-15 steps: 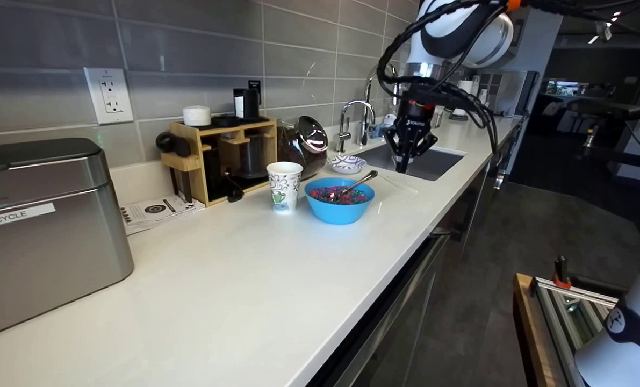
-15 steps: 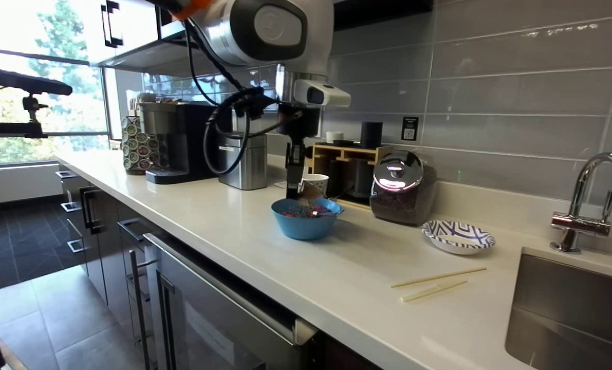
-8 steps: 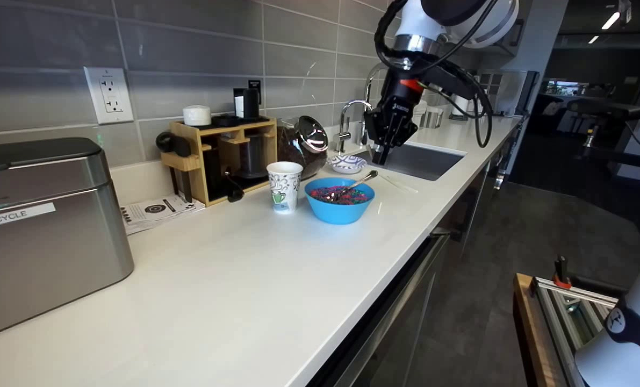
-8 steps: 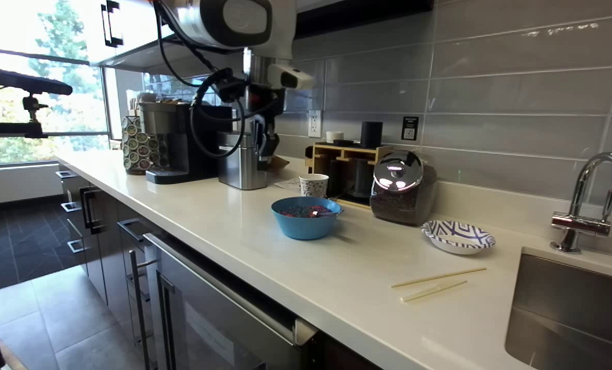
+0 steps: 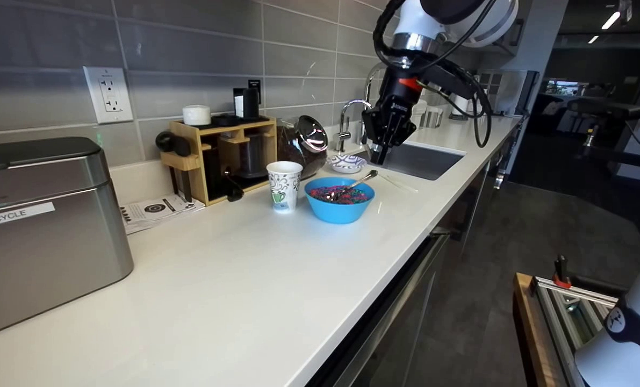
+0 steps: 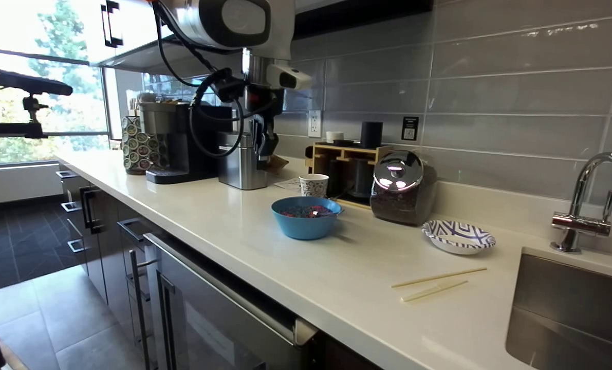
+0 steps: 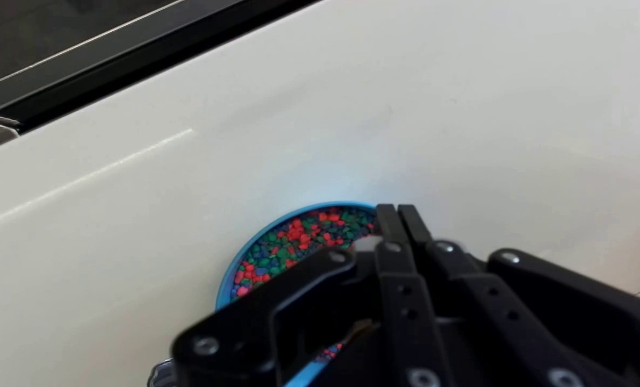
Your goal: Move the brown sachet to the left
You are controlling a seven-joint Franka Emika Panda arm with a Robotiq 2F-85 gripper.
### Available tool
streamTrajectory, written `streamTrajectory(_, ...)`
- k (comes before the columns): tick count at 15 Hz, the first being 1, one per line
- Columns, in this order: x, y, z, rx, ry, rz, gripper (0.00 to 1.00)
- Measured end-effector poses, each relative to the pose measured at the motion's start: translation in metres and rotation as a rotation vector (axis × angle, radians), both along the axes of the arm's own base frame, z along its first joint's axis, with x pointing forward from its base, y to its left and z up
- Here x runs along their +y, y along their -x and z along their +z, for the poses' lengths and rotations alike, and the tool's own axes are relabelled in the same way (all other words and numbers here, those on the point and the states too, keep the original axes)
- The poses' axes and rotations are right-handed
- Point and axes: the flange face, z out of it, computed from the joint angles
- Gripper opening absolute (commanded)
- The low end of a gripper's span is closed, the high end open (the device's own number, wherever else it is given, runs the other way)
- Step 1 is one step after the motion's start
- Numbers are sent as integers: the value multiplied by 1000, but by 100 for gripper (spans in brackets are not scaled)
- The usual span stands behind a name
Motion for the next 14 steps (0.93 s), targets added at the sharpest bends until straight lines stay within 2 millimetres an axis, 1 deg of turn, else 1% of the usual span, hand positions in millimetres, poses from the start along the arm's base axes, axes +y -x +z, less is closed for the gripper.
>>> streamTrajectory(2, 1, -1, 0, -2, 2, 7, 0)
streamTrajectory(3, 6, -3, 1, -7, 8, 32, 0)
streamTrajectory(5, 26, -15, 4, -23, 24, 118, 0)
streamTrajectory(8, 74, -45, 8, -59, 51, 274, 0)
streamTrajectory(10, 104, -68, 6, -88, 71, 371, 0)
streamTrajectory(12, 124, -92, 1, -113, 87, 453, 0)
streamTrajectory(14, 134, -116, -6, -130, 99, 520, 0)
